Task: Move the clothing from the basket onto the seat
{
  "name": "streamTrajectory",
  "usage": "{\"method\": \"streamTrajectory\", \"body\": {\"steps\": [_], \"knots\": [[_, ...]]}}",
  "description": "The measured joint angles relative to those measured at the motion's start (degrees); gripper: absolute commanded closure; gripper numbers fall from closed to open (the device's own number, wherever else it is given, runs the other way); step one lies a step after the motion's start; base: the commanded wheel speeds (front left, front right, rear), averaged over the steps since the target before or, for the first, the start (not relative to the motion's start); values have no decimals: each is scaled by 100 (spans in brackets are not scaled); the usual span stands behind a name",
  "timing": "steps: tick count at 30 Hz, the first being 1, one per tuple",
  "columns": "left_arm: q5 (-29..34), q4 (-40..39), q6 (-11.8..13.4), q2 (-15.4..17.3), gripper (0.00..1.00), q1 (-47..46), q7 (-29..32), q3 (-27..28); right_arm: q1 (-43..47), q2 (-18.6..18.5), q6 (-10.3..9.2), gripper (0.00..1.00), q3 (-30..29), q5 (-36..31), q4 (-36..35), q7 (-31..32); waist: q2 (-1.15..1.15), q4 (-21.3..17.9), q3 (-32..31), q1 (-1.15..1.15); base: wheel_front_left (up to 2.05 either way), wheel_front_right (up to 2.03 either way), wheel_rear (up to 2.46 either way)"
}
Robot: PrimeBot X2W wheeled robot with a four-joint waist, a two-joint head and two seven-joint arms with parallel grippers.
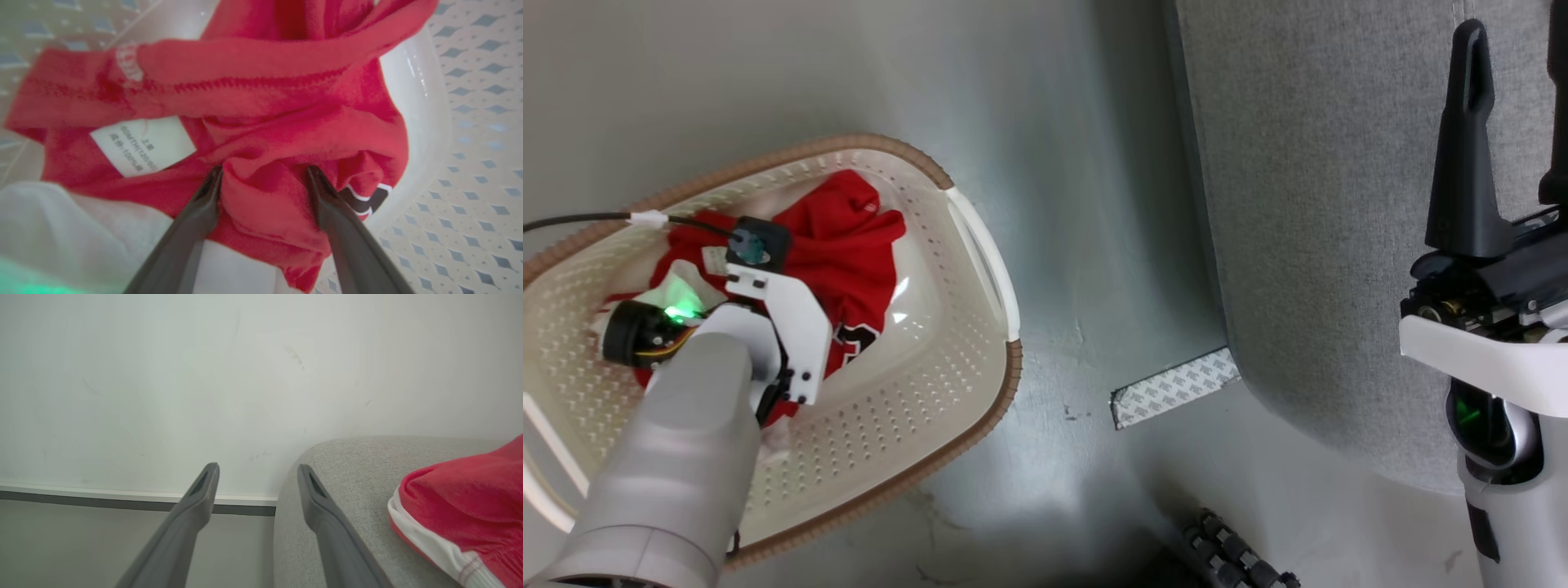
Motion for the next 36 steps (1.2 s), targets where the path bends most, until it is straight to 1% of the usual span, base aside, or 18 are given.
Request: {"method": "streamTrajectory", "body": {"steps": [5, 6, 7, 8, 11, 18, 22, 26, 30, 36], "knots": [[14, 12, 51, 27, 0, -56, 159, -94, 23, 83, 0, 0, -155, 26, -152, 0, 0, -60, 142, -1, 0, 0, 0], [21, 13, 57, 27, 10, -62, 186, -114, 29, 103, 0, 0, -179, 26, -176, 0, 0, -54, 157, -1, 0, 0, 0], [41, 10, 70, 27, 62, -75, 205, -137, 32, 119, 0, 0, -196, 26, -196, 0, 0, -48, 169, -1, 0, 0, 0], [46, 11, 76, 30, 100, -93, 219, -152, 36, 135, 0, 0, -209, 26, -212, 0, 0, -42, 179, -1, 0, 0, 0], [45, 11, 75, 40, 100, -107, 234, -165, 36, 158, 0, 0, -222, 26, -245, 0, 0, -35, 189, -1, 0, 0, 0], [-27, 35, 126, 51, 100, -92, -19, -178, -3, 192, 0, 0, -179, 30, -213, 1, 0, -73, 62, 0, 0, 0, 0], [-136, 32, 90, -83, 100, 3, -253, -165, 3, 142, 0, 0, -164, -31, -132, 0, 0, -4, -178, 0, 0, 0, 0], [-211, 36, 3, -332, 100, 215, -589, -193, 112, -44, 0, 0, -303, -124, -47, 0, 0, 136, -565, -1, 0, 0, 0], [-383, 23, -112, -603, 100, 441, -1040, -233, 455, -216, 0, 0, -415, -167, 125, 0, 0, 330, -1060, -1, 0, 0, 0], [-546, -44, -183, -801, 100, 860, -1689, -382, 891, -392, 0, 0, -416, -192, 368, 0, 0, 636, -1946, -1, 0, 0, 0]]}}
